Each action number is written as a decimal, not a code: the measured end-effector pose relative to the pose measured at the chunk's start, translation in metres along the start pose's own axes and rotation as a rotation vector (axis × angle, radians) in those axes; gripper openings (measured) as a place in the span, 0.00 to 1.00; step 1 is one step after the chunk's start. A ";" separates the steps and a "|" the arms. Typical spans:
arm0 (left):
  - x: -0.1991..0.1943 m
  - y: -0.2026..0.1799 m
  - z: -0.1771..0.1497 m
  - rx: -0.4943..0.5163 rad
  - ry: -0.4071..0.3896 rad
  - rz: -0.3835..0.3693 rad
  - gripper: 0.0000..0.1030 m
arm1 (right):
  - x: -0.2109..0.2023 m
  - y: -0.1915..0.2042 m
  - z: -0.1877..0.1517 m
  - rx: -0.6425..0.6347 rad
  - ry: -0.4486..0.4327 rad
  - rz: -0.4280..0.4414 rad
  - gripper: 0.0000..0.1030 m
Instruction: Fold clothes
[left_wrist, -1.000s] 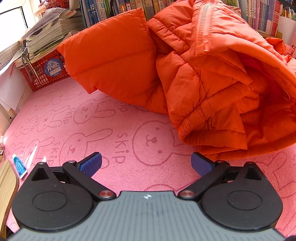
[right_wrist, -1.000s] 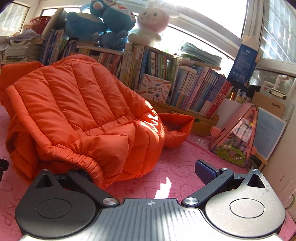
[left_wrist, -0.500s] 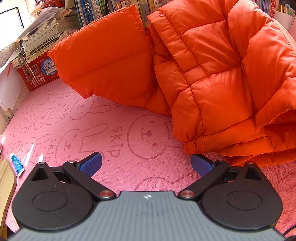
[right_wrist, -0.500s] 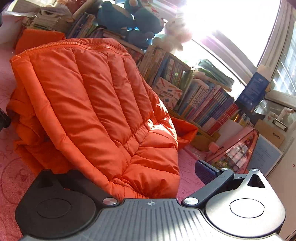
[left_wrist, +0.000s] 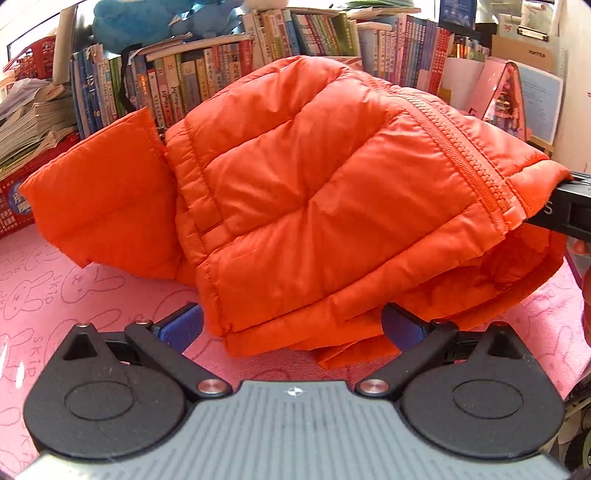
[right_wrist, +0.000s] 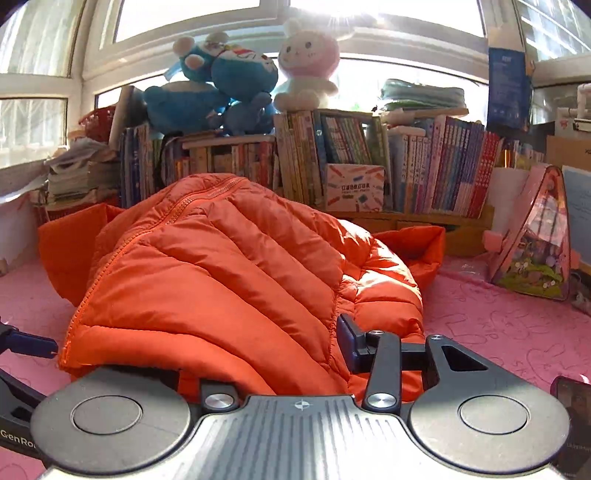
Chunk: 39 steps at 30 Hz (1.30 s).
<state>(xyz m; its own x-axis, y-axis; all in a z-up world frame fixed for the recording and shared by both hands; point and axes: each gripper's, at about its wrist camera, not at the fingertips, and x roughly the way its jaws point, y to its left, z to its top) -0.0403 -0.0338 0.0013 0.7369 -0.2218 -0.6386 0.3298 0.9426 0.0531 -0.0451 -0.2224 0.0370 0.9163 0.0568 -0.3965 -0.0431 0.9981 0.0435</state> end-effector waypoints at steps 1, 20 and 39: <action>0.001 -0.006 0.002 0.016 -0.021 -0.013 1.00 | -0.001 -0.007 0.003 0.033 -0.001 0.012 0.42; -0.028 0.109 0.011 -0.332 -0.164 0.541 1.00 | 0.000 -0.067 -0.024 0.056 0.056 -0.248 0.54; -0.133 0.157 -0.043 -0.315 -0.172 0.824 1.00 | 0.011 0.008 -0.019 -0.191 0.034 -0.029 0.68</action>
<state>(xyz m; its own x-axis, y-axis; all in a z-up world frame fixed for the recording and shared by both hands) -0.1124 0.1543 0.0614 0.7548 0.5445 -0.3657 -0.5009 0.8385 0.2145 -0.0430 -0.2135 0.0161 0.9043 0.0255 -0.4262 -0.0945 0.9854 -0.1415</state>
